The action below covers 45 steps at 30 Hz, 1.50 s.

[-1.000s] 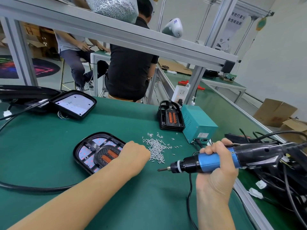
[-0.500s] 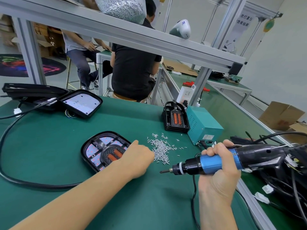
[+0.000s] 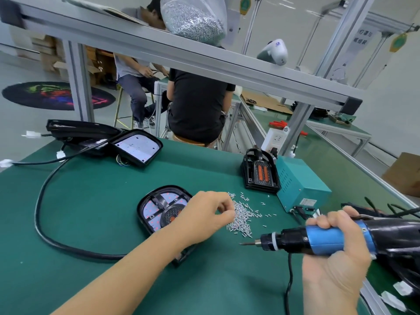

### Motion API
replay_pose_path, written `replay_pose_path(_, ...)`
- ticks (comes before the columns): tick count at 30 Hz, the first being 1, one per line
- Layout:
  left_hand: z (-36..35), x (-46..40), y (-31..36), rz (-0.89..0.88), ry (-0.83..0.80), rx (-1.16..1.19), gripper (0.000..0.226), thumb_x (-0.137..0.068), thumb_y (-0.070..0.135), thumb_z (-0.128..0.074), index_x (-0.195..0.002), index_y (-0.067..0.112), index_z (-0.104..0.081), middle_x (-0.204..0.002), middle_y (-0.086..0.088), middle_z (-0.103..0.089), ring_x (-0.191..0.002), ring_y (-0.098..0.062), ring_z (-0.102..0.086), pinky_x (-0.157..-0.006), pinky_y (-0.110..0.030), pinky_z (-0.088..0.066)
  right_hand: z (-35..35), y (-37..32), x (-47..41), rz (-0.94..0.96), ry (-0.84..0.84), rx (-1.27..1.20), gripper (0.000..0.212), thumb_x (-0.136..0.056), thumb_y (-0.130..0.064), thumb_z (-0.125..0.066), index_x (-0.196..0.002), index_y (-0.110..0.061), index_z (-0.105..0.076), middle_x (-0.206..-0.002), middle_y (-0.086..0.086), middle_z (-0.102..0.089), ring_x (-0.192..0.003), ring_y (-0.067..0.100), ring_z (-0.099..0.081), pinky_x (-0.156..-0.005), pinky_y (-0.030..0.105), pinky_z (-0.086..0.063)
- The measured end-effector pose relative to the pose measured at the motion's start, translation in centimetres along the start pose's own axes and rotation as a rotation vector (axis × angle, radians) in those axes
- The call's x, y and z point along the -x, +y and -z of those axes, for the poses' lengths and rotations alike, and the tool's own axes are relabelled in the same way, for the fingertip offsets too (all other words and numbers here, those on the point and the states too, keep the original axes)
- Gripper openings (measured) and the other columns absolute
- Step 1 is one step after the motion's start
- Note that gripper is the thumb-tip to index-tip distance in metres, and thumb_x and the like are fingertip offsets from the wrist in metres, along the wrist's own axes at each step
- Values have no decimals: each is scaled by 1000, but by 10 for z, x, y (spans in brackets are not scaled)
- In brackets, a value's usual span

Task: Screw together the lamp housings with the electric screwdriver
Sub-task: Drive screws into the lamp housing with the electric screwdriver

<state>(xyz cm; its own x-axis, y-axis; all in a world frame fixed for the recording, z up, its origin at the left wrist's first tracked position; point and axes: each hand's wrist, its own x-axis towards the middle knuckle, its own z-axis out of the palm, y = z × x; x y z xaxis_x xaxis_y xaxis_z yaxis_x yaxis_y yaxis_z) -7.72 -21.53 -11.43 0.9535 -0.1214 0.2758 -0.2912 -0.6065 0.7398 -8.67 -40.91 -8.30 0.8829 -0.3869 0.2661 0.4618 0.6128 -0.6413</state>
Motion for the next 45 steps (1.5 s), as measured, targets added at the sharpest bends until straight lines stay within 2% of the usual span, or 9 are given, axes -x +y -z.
replay_pose_path(4, 21, 16, -9, 210, 64, 520, 18, -82, 6, -65, -68, 17, -66, -69, -1, -72, -59, -7, -59, -57, -15, -46, -14, 8, 9, -35, -19, -81, 26, -86, -2, -47, -83, -27, -53, -62, -10, -47, -55, 3, -46, -67, 15, -44)
replay_pose_path(7, 32, 28, -17, 279, 96, 710, 18, -80, 0, -68, -68, 13, -70, -69, -5, -71, -61, -12, -63, -60, -19, -50, -27, 8, 7, -96, -47, -57, 28, -93, -4, -41, -78, -25, -52, -57, -10, -47, -51, 2, -47, -61, 13, -45)
replay_pose_path(11, 39, 39, -26, 339, 130, 842, 13, -75, -1, -75, -72, 11, -73, -71, -9, -71, -61, -18, -63, -65, -22, -54, -57, 22, 12, -264, -97, 46, 53, -99, -8, -34, -55, -23, -60, -47, -9, -47, -40, 5, -49, -49, 11, -45)
replay_pose_path(14, 43, 44, -30, 348, 153, 907, 9, -68, 4, -80, -74, 9, -76, -75, -14, -72, -64, -23, -65, -66, -25, -55, -62, 19, 13, -104, -82, -173, 27, -90, -3, -43, -78, -25, -53, -59, -10, -45, -53, 3, -46, -65, 17, -44)
replay_pose_path(20, 45, 50, -37, 342, 177, 1037, 19, -58, 11, -78, -76, 7, -77, -81, -18, -73, -69, -23, -69, -65, -26, -57, -82, 25, 15, -131, -135, -232, 17, -83, -5, -53, -84, -21, -53, -59, -9, -49, -52, 5, -48, -61, 19, -46)
replay_pose_path(27, 45, 52, -37, 339, 169, 999, 7, -73, 7, -70, -77, 9, -76, -82, -20, -71, -73, -33, -67, -62, -27, -55, -90, 30, 15, -135, -131, -189, 19, -72, -7, -59, -85, -19, -54, -58, -7, -49, -50, 7, -49, -58, 19, -47)
replay_pose_path(35, 42, 49, -38, 335, 166, 973, 9, -77, 5, -68, -75, 10, -76, -78, -15, -72, -70, -26, -68, -61, -24, -54, -90, 34, 15, -102, -153, -171, 18, -72, -7, -58, -86, -18, -55, -58, -7, -49, -50, 8, -49, -57, 21, -47)
replay_pose_path(42, 40, 46, -43, 268, 224, 521, 15, -89, 4, -62, -77, 11, -69, -70, -3, -71, -60, -8, -66, -60, -12, -47, -80, 40, 6, -21, -164, -36, 21, -71, -5, -59, -89, -16, -55, -62, -4, -52, -50, 9, -49, -58, 21, -46)
replay_pose_path(45, 35, 46, -42, 263, 194, 410, 17, -92, 7, -56, -77, 9, -62, -72, -3, -72, -56, -18, -70, -59, -24, -52, -71, 47, 3, 39, -138, 70, 22, -70, -1, -59, -89, -14, -56, -61, -1, -50, -49, 11, -49, -57, 23, -45)
